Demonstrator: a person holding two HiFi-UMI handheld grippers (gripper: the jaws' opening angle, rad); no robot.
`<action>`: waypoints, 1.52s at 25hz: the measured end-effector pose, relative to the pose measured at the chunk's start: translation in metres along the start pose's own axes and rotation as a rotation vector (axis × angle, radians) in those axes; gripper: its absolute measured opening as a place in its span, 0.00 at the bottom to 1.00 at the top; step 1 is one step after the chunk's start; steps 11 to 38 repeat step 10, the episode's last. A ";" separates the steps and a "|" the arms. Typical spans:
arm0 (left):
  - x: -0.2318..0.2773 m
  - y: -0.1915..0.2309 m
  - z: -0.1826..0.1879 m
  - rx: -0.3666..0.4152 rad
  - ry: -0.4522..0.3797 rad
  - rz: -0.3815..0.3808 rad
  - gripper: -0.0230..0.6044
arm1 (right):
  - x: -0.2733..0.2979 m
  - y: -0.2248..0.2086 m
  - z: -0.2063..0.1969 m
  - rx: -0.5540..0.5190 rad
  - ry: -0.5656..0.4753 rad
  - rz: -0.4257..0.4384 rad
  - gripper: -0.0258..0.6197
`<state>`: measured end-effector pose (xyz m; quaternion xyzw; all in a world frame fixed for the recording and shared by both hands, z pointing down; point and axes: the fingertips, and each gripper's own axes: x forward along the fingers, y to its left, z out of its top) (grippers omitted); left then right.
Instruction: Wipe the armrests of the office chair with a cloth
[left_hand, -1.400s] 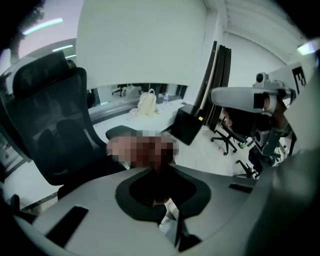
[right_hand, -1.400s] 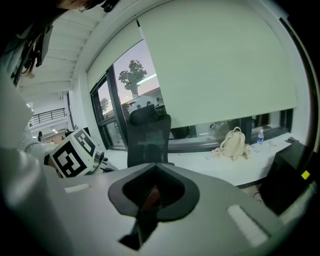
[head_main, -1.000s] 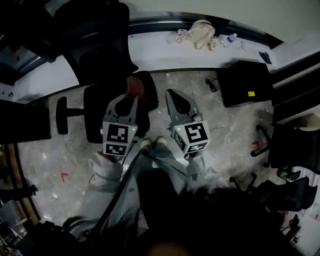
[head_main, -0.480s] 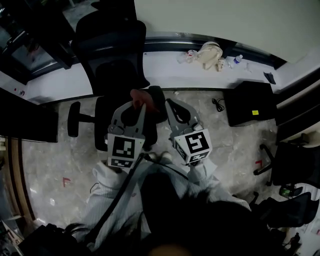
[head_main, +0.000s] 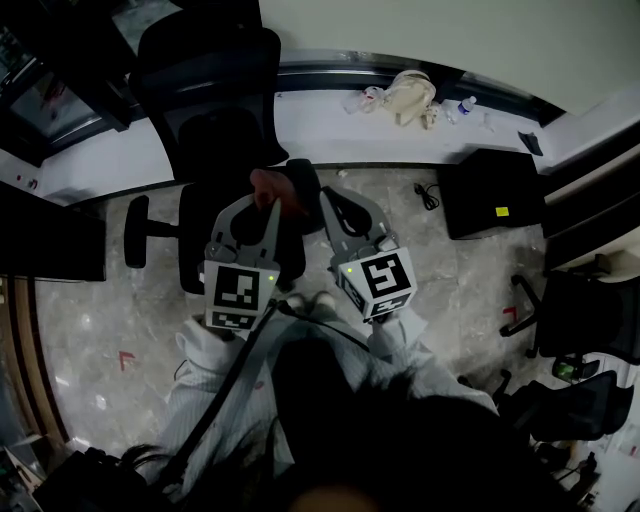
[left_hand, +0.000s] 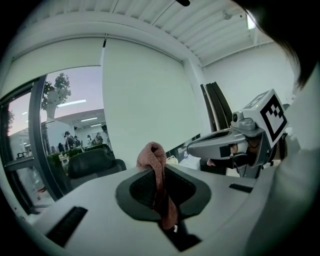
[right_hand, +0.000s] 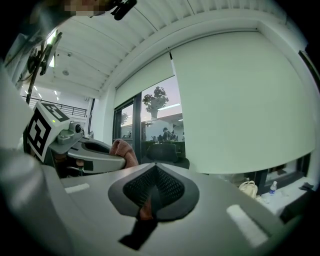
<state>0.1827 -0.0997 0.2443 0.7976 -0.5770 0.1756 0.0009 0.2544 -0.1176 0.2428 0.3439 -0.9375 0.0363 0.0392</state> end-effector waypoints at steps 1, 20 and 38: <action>0.000 0.000 0.000 -0.002 0.000 -0.001 0.08 | -0.001 0.000 -0.001 0.002 0.001 -0.002 0.04; -0.003 -0.013 0.003 -0.005 0.001 -0.027 0.08 | -0.011 -0.002 0.000 0.014 -0.001 -0.011 0.04; -0.003 -0.013 0.003 -0.005 0.001 -0.027 0.08 | -0.011 -0.002 0.000 0.014 -0.001 -0.011 0.04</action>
